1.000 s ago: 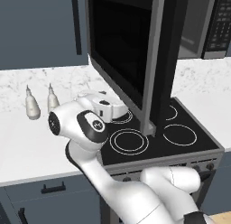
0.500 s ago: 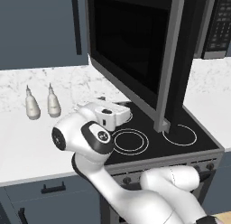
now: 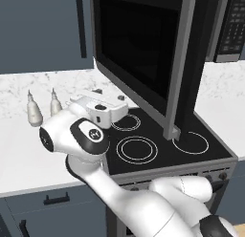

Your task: Open the microwave, place the bowl with waffle inside the microwave, then close the microwave door and turn it on.

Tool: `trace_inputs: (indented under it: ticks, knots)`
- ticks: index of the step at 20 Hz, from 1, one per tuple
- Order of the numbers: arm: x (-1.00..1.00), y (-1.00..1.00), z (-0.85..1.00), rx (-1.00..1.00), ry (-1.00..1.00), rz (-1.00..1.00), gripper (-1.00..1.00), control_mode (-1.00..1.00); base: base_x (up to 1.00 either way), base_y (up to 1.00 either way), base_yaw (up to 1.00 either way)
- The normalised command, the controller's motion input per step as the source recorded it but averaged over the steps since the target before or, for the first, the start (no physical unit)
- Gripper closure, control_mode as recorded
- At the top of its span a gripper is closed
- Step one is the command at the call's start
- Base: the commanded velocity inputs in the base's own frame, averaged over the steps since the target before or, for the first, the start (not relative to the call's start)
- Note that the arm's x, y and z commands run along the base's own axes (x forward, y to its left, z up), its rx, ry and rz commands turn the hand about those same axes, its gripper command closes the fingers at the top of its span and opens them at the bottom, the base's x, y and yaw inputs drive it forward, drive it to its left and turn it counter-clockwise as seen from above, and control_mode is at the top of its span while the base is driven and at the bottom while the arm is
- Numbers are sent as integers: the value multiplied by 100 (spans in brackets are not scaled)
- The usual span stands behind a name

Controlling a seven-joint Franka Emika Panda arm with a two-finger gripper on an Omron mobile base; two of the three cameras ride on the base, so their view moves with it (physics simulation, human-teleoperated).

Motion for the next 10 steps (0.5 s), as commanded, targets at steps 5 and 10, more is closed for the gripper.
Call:
trace_inputs:
  ticks: [5, 10]
  knots:
    - [12, -96, 0, 4, 2, 0, -100, -100, 0, 0, 0]
    - [75, -100, 0, 16, 0, 14, -100, -100, 0, 0, 0]
